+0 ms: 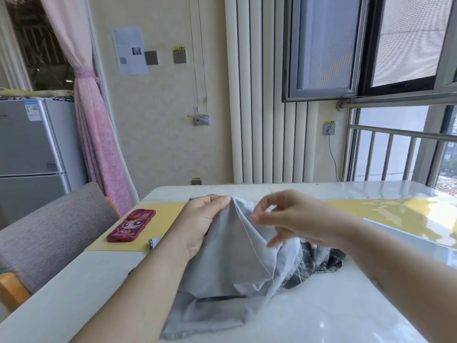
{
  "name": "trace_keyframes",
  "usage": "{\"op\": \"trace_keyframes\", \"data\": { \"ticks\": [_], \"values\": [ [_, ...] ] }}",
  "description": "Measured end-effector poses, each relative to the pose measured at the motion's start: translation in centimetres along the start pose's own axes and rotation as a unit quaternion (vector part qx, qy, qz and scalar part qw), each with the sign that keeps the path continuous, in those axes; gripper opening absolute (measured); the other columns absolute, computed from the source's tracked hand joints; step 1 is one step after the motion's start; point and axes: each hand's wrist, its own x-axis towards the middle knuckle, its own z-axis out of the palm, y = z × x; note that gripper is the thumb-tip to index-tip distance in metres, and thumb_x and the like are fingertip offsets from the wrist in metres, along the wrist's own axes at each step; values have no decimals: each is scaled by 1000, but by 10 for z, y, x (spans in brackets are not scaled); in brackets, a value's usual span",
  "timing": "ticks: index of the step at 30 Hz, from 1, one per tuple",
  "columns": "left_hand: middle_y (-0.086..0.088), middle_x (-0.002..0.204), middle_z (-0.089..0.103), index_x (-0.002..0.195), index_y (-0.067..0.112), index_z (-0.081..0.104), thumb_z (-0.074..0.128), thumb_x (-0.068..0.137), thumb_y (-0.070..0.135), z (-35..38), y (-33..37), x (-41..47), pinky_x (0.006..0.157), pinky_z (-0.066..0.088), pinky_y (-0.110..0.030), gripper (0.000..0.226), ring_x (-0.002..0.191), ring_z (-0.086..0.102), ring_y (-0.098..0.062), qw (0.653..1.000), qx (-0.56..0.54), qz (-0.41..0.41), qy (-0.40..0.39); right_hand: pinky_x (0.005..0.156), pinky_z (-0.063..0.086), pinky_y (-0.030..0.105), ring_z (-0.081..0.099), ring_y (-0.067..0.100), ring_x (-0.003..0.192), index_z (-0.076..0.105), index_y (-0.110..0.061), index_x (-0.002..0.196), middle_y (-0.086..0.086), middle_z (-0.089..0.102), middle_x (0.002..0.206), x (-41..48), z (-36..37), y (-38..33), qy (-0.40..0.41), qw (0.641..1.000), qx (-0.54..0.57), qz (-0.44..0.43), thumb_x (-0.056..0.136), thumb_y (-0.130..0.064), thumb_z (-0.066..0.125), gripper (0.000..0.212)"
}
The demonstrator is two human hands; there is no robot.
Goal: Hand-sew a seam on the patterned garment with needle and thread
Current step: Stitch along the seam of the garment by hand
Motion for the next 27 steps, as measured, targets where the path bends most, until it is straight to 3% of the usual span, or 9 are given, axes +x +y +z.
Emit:
{"op": "trace_keyframes", "data": {
  "ticks": [2, 3, 6, 10, 18, 23, 27],
  "values": [
    [-17, 87, 69, 107, -9, 62, 61, 90, 19, 0, -1, 0, 67, 52, -26, 33, 74, 63, -23, 1000, 15, 12, -4, 52, 46, 18, 57, 10, 44, 66, -14, 82, -9, 43, 43, 5, 2, -6, 132, 984, -98, -64, 82, -34, 71, 21],
    [-21, 94, 69, 109, -10, 62, 61, 90, 19, 1, -2, -1, 73, 51, -29, 34, 81, 63, -26, 1000, 18, 17, -7, 45, 36, 17, 58, 10, 47, 66, -15, 79, -8, 44, 45, 8, 5, -8, 169, 973, -128, -90, 80, -37, 72, 23],
    [-27, 101, 68, 110, -11, 62, 60, 90, 18, 4, -2, -4, 75, 51, -30, 35, 85, 63, -28, 999, 25, 24, -22, 42, 24, 16, 38, 5, 41, 65, -17, 73, -8, 39, 48, 20, 21, -3, 223, 945, -203, -128, 75, -42, 74, 27],
    [-15, 83, 71, 105, -9, 65, 58, 91, 13, 7, 0, -8, 59, 52, -20, 27, 68, 67, -17, 998, 6, 22, -50, 43, 29, 16, 39, 5, 43, 61, -23, 68, -7, 37, 48, 29, 26, 5, 248, 928, -238, -140, 79, -35, 70, 18],
    [-9, 72, 69, 93, 0, 67, 60, 91, 15, 6, 0, -4, 56, 51, -18, 16, 60, 64, -14, 1000, 0, 18, -20, 44, 22, 17, 29, 8, 42, 69, -19, 71, -9, 29, 40, 14, 14, -2, 216, 938, -181, -203, 86, -26, 67, 17],
    [-14, 79, 70, 88, 3, 67, 61, 90, 16, 7, 0, -3, 66, 52, -26, 15, 67, 63, -21, 1000, 12, 19, -4, 46, 23, 16, 25, 7, 45, 62, -23, 66, -11, 28, 46, -2, 12, -4, 84, 957, -141, -238, 87, -19, 67, 22],
    [-13, 77, 70, 83, 6, 67, 62, 90, 18, 8, 1, -6, 70, 49, -31, 14, 66, 63, -22, 999, 32, 25, -6, 48, 23, 18, 26, 7, 47, 68, -26, 72, -10, 28, 48, -6, 12, -1, -2, 957, -199, -213, 85, -27, 69, 13]
  ]
}}
